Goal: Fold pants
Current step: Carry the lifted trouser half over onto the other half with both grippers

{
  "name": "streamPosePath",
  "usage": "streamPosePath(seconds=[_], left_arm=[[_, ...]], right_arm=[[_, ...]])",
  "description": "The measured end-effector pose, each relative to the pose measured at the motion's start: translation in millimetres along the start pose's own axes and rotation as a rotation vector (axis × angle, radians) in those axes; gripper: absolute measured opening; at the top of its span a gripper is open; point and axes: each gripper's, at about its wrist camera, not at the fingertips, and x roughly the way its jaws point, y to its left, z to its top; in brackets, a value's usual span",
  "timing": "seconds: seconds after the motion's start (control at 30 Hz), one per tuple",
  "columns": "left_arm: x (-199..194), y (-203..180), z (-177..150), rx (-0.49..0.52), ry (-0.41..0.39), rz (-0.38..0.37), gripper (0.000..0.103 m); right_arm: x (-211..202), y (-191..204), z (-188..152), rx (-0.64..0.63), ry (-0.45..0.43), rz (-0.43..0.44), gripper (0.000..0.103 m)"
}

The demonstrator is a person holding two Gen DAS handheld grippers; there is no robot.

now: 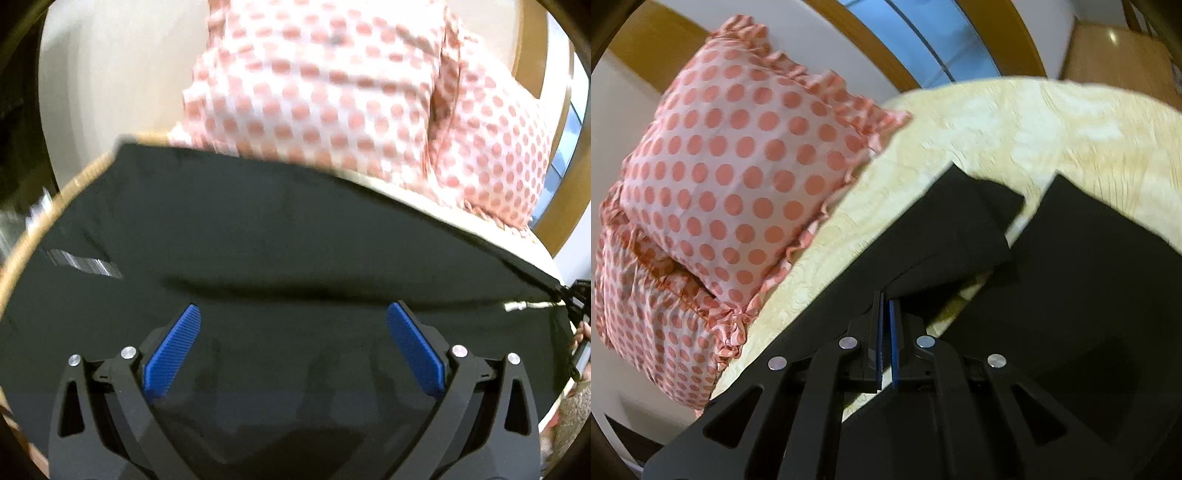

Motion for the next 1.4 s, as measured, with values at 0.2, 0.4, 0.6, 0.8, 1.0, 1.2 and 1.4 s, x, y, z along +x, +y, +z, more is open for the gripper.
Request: streamPosePath(seconds=[0.2, 0.4, 0.6, 0.8, 1.0, 1.2, 1.4], left_arm=[[13, 35, 79, -0.034, -0.074, -0.021, 0.101], [113, 73, 134, -0.233, 0.095, -0.007, 0.101], [143, 74, 122, -0.27, 0.12, 0.015, 0.101], [146, 58, 113, -0.167, 0.123, 0.05, 0.101], [151, 53, 111, -0.152, 0.141, 0.038, 0.101], [152, 61, 114, -0.196, 0.152, 0.024, 0.101], [163, 76, 136, -0.292, 0.168, 0.016, 0.1]], right_arm=[[-11, -14, 2, 0.046, -0.045, 0.02, 0.003], [-9, -21, 4, 0.05, -0.001, 0.042, 0.003], [9, -22, 8, 0.122, 0.092, 0.101, 0.044], [20, -16, 4, 0.116, 0.094, 0.089, 0.041], [25, -22, 7, 0.106, 0.049, 0.068, 0.015], [29, -28, 13, 0.12, 0.029, 0.182, 0.003], [-12, -33, 12, 0.122, -0.059, 0.325, 0.003]])
